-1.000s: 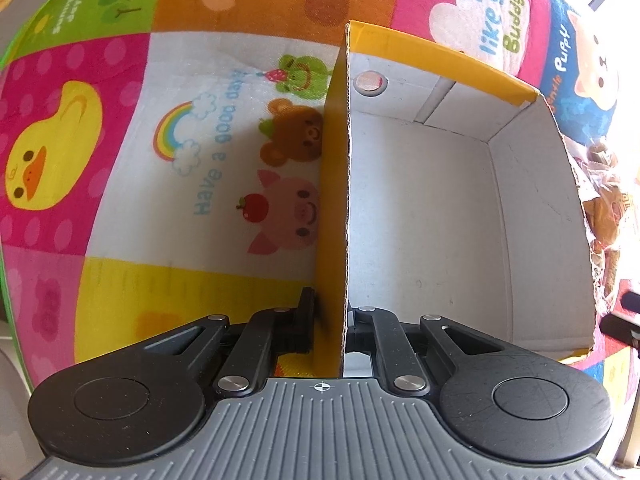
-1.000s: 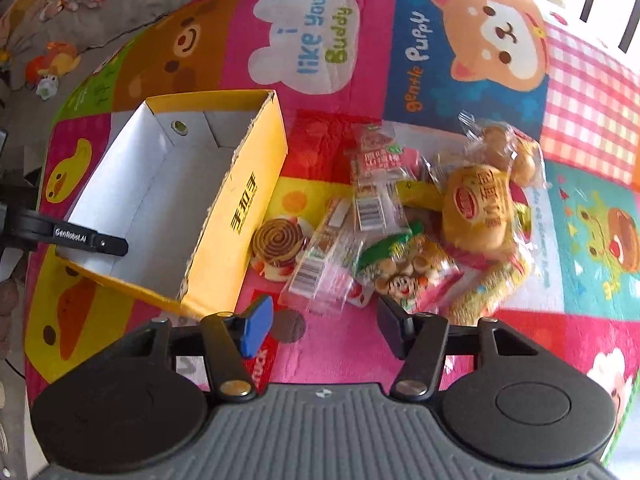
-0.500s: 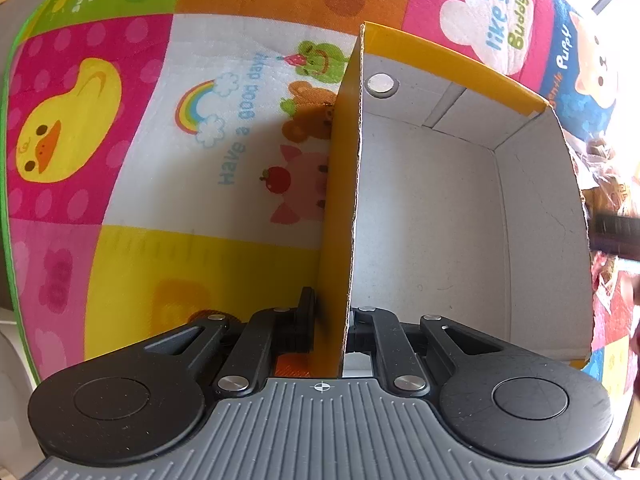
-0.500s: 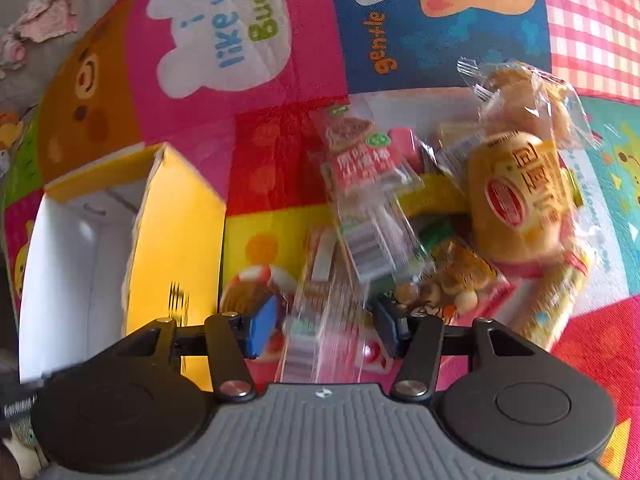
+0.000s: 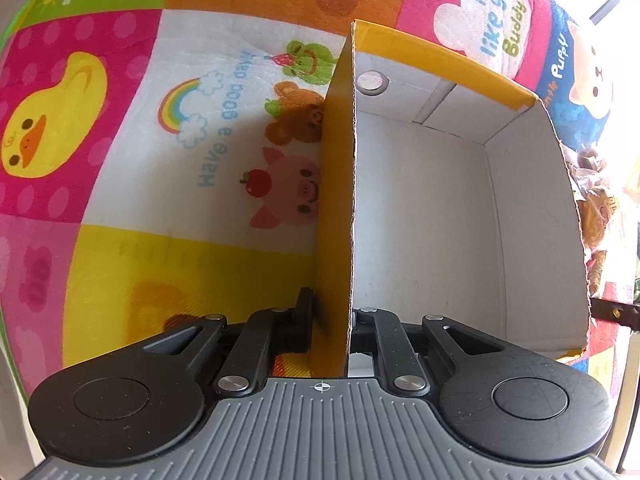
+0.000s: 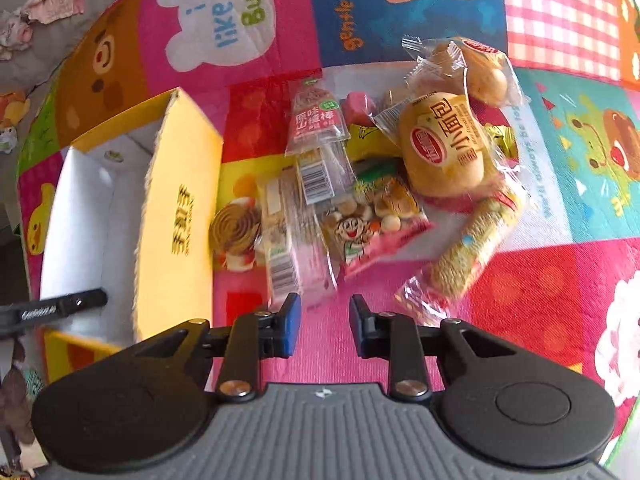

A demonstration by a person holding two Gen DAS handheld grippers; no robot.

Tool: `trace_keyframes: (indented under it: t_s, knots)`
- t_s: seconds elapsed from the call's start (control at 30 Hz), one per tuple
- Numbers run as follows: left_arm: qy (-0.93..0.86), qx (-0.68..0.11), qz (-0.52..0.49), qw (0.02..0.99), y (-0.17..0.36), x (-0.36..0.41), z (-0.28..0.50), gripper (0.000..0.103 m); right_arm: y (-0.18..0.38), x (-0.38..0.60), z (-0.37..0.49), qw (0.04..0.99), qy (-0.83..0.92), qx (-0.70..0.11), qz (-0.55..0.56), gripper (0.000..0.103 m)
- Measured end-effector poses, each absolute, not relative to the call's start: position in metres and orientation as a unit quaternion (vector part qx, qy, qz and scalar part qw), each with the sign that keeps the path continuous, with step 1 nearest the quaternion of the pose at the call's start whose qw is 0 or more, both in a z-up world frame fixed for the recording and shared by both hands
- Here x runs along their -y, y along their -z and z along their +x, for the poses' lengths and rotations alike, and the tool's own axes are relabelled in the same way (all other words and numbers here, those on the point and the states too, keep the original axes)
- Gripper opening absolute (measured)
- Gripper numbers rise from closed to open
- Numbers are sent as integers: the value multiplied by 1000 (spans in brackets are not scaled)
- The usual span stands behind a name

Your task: Organize objects

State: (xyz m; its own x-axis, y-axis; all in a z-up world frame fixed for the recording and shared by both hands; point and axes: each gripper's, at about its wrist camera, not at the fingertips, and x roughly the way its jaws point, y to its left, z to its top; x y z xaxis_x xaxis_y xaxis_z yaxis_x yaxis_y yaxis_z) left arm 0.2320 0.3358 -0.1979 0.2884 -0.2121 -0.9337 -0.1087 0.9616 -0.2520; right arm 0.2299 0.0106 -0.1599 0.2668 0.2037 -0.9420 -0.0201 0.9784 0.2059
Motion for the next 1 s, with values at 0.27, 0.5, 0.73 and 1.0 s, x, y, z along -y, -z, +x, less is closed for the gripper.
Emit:
trace_keyframes:
  t_s: [0.27, 0.5, 0.73, 1.0]
  knots:
    - [34, -596, -139, 790, 200, -337, 235, 13, 133, -27, 226, 876, -98, -470, -41, 80]
    - [29, -596, -143, 789, 200, -338, 233, 13, 167, -21, 214, 862, -112, -493, -38, 89]
    - [25, -598, -139, 789, 198, -337, 233, 13, 214, 3, 188, 829, -45, -557, 26, 103]
    - [21, -599, -132, 789, 197, -334, 233, 14, 222, -10, 183, 820, -34, -572, -13, 103]
